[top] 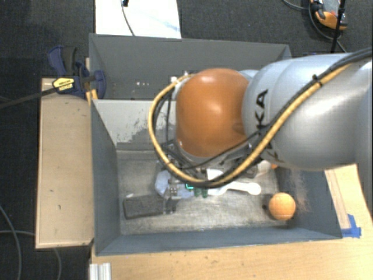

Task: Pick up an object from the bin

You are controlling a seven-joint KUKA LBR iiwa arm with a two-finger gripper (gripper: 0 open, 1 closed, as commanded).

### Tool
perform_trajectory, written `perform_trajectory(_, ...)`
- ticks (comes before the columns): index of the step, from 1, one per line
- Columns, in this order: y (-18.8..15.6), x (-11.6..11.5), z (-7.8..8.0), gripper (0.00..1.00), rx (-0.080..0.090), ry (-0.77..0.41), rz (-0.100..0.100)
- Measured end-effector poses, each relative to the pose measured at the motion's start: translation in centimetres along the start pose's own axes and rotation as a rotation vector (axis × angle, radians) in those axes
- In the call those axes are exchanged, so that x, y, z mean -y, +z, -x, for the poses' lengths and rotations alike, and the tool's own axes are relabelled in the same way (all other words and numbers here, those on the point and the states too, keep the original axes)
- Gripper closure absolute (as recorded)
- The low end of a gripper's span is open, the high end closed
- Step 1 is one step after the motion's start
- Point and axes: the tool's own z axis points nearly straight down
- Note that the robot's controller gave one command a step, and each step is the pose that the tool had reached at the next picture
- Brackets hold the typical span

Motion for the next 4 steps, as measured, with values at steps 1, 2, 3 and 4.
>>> perform_trajectory(1,-0.4,0.1,0.2,0.0,0.008,0.005,0.002)
perform_trajectory(2,4.6,-1.0,1.0,0.0,0.015,-0.007,0.004)
perform_trajectory(3,14.4,-2.0,1.0,1.0,0.007,-0.092,0.003)
perform_trajectory(4,14.4,-2.0,1.0,1.0,0.007,-0.091,0.003)
